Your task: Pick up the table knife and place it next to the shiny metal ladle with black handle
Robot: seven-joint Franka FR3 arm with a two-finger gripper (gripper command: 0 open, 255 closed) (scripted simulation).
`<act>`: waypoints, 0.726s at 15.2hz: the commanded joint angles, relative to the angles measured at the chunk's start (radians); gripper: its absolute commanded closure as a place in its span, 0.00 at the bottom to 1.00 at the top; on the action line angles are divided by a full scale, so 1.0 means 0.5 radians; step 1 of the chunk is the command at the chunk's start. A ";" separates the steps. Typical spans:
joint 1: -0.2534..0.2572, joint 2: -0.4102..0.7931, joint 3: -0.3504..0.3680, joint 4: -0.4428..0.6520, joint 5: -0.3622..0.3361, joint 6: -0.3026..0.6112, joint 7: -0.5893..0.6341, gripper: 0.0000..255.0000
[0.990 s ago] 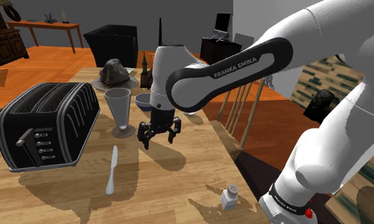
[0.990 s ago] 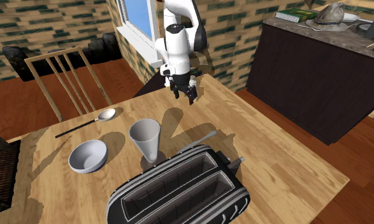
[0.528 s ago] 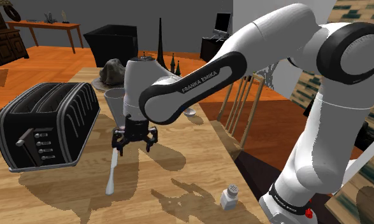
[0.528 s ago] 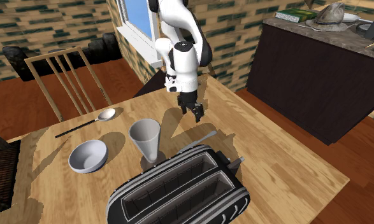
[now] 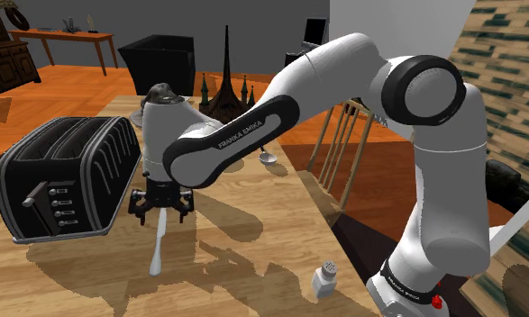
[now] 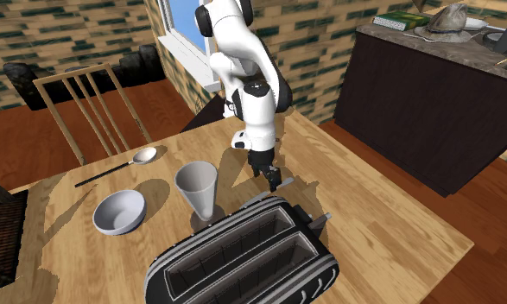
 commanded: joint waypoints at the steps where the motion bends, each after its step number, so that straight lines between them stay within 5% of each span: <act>1: 0.019 0.058 -0.018 0.023 -0.028 0.034 0.023 0.00; 11: 0.046 0.144 -0.043 0.023 -0.070 0.116 0.049 0.00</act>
